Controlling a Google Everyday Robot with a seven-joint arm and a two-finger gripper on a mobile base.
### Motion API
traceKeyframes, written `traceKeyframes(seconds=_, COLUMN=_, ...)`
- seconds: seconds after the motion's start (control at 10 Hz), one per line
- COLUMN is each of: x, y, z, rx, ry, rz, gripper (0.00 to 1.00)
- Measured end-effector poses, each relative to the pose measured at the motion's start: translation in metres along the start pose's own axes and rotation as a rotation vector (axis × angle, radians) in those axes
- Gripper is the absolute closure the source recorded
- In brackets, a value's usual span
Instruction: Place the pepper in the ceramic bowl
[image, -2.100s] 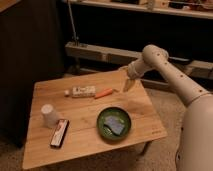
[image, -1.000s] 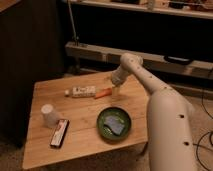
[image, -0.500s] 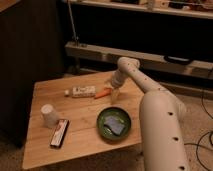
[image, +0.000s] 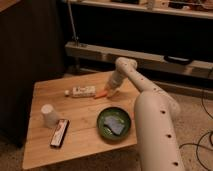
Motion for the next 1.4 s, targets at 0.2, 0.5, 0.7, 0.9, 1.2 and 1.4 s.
traceKeyframes(seconds=0.2, x=-0.004, y=-0.001, z=-0.023, rx=0.002, ry=-0.01, rz=-0.011, gripper=0.99)
traceKeyframes(seconds=0.5, x=-0.021, y=0.006, z=-0.094, rx=0.0, ry=-0.054, rz=-0.027, gripper=1.0)
traceKeyframes(seconds=0.7, x=-0.028, y=0.035, z=-0.139, rx=-0.017, ry=-0.074, rz=-0.04, gripper=1.0)
traceKeyframes(seconds=0.9, x=-0.038, y=0.09, z=-0.166, rx=-0.029, ry=-0.091, rz=-0.031, gripper=1.0)
traceKeyframes(seconds=1.2, x=-0.051, y=0.167, z=-0.167, rx=-0.052, ry=-0.123, rz=-0.003, gripper=1.0)
traceKeyframes(seconds=1.4, x=-0.055, y=0.205, z=-0.146, rx=-0.091, ry=-0.127, rz=0.017, gripper=0.98)
